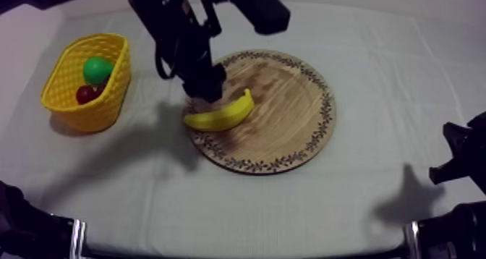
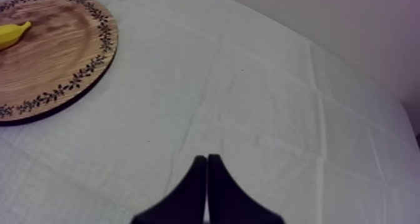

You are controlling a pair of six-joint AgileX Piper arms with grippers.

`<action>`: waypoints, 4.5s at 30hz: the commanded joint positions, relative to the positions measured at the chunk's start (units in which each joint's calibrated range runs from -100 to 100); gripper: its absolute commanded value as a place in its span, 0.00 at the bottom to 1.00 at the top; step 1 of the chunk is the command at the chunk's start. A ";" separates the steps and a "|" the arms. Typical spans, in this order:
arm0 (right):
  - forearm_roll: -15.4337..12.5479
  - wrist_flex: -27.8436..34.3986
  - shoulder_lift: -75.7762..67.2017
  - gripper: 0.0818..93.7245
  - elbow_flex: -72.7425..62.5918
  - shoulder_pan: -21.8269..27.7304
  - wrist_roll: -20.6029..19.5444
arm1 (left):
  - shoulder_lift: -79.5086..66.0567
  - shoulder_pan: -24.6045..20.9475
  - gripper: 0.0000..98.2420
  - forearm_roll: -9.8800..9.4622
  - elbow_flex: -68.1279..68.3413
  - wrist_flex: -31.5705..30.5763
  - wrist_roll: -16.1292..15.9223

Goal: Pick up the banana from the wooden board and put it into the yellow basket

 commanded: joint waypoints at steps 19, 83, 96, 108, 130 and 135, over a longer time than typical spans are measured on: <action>0.00 0.00 0.00 0.00 0.01 0.02 0.02 | 18.52 -0.12 0.83 1.63 -1.42 -3.75 -1.77; 0.00 0.00 0.00 0.00 0.01 0.02 0.02 | -6.69 -8.74 0.12 5.86 -6.29 6.28 19.13; 0.00 0.00 0.00 0.00 0.01 0.02 0.02 | -11.82 -26.75 0.11 6.23 3.16 6.21 15.15; 0.00 0.00 0.00 0.00 0.01 0.02 0.02 | -13.21 -34.35 0.14 5.65 1.38 6.83 9.18; 0.00 0.00 0.00 0.00 0.01 0.02 0.02 | 2.31 -35.37 0.47 6.52 10.01 -6.78 4.88; 0.00 0.00 0.00 0.00 0.01 0.02 0.02 | 2.63 -34.96 0.78 6.75 11.44 -7.23 3.58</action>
